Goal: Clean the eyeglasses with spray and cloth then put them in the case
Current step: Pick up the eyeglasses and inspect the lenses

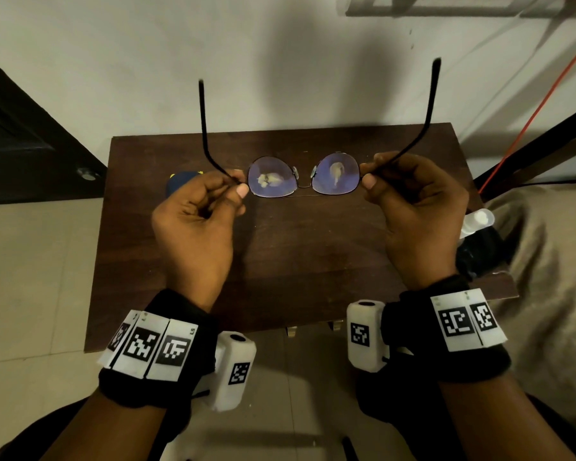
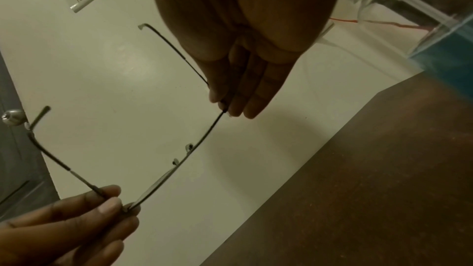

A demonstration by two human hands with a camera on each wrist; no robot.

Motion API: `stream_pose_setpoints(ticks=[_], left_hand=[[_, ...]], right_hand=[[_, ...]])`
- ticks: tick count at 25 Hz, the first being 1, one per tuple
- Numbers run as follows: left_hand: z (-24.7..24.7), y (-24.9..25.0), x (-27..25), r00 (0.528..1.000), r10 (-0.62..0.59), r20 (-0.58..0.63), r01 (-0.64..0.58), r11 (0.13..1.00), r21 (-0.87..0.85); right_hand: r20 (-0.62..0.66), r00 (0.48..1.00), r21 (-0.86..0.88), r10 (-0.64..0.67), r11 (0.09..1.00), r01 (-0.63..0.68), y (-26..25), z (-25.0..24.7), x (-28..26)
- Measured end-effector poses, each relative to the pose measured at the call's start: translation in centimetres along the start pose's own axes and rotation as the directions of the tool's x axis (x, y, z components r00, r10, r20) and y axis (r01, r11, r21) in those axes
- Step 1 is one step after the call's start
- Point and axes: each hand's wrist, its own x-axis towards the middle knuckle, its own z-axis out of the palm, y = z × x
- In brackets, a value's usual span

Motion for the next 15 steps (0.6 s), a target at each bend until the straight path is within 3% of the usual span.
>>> stream_pose_setpoints(ticks=[10,15], left_hand=[[0.21,-0.14,-0.08,0.999,-0.020,-0.047,0.020,1.000,0.008],[0.23,0.09,0.04,0.997,-0.062,-0.037,0.058,0.993,-0.099]], right_hand=[[-0.004,1.000,-0.015,0.029,0.999,-0.029,0.11,0.05,0.04],[0.016,0.998,0.002,0.064,0.998,-0.064,0.28,0.15,0.04]])
